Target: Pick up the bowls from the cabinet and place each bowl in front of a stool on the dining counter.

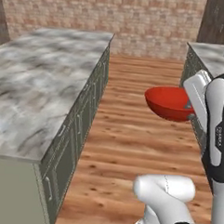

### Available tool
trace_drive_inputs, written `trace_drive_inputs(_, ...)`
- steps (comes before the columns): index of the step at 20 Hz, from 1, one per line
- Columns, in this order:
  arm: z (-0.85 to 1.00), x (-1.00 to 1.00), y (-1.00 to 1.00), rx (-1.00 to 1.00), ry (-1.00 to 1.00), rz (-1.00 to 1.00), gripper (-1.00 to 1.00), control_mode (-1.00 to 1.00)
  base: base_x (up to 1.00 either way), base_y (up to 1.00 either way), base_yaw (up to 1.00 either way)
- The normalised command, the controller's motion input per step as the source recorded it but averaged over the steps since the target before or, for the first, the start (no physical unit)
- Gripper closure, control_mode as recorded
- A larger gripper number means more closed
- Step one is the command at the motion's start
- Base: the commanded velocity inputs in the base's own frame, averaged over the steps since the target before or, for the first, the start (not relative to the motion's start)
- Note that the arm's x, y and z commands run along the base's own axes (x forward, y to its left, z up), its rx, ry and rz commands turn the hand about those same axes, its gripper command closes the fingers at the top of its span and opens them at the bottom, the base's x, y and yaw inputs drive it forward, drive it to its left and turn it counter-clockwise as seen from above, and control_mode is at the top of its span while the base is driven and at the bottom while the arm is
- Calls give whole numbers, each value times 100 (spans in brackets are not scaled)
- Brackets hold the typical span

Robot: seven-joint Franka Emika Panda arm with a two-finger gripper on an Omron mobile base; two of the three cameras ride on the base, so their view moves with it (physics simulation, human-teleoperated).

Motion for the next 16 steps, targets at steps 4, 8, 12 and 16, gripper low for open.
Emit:
trace_drive_inputs(4, 0, 0, 0, 0, 0, 0, 100, 100, 100, -100, 21)
trace_drive_inputs(8, 0, 0, 0, 0, 0, 0, 100, 100, 100, -96, 22)
trace_drive_inputs(12, 0, 0, 0, 0, 0, 0, 100, 100, 100, -78, 23)
trace_drive_inputs(16, 0, 0, 0, 0, 0, 0, 100, 100, 100, -68, 22)
